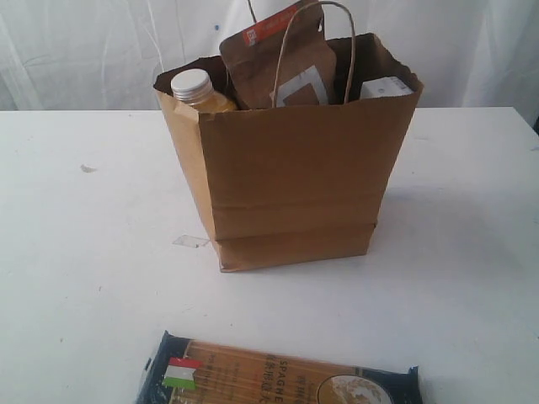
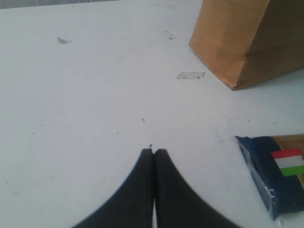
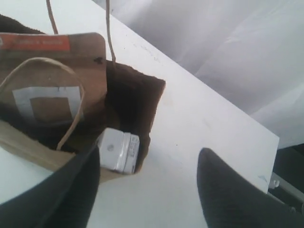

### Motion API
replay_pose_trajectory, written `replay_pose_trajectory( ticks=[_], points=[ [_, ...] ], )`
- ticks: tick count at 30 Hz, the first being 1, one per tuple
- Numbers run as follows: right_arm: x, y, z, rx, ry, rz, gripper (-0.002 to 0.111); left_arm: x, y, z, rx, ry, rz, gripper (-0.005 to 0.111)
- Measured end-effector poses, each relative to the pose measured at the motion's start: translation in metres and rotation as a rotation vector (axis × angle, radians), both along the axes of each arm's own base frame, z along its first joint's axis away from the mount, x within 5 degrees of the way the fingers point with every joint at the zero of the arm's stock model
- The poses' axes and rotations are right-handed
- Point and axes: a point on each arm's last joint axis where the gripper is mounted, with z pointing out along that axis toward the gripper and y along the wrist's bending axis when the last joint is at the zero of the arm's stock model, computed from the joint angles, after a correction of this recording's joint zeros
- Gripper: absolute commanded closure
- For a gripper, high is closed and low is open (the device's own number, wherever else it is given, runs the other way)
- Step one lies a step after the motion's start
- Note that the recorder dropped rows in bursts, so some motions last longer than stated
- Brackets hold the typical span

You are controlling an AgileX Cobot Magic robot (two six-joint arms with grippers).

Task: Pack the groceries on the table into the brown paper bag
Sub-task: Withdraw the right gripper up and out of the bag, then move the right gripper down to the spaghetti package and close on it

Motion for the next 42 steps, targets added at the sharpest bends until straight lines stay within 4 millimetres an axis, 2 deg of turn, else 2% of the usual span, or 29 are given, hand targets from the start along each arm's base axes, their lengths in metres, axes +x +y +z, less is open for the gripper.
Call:
replay_pose_trajectory(
  ticks=[4, 9, 15, 18, 25, 31, 34, 38, 42],
  points=[
    [-0.018, -0.010, 0.007, 0.000, 0.022, -0.011, 0.051, 0.000, 0.000, 0.000, 0.000, 0.000, 0.000, 0.107],
    [-0.047, -0.016, 0.018, 0.089, 0.020, 0.054, 0.051, 0.000, 0.000, 0.000, 0.000, 0.000, 0.000, 0.107],
    [-0.073, -0.018, 0.005, 0.116, 0.073, 0.174, 0.051, 0.000, 0.000, 0.000, 0.000, 0.000, 0.000, 0.107],
    [-0.079, -0.017, -0.017, 0.080, 0.132, 0.230, 0.051, 0.000, 0.000, 0.000, 0.000, 0.000, 0.000, 0.107],
    [-0.084, -0.004, -0.090, 0.048, 0.390, 0.359, 0.051, 0.000, 0.000, 0.000, 0.000, 0.000, 0.000, 0.107],
    [-0.093, 0.008, -0.138, -0.006, 0.539, 0.532, 0.051, 0.000, 0.000, 0.000, 0.000, 0.000, 0.000, 0.107],
    [-0.092, 0.022, -0.157, -0.030, 0.585, 0.603, 0.046, 0.000, 0.000, 0.000, 0.000, 0.000, 0.000, 0.107],
    [-0.081, 0.048, -0.182, -0.066, 0.606, 0.663, 0.031, 0.000, 0.000, 0.000, 0.000, 0.000, 0.000, 0.107],
    [-0.070, 0.082, -0.212, -0.123, 0.582, 0.724, 0.031, 0.000, 0.000, 0.000, 0.000, 0.000, 0.000, 0.107]
  ],
)
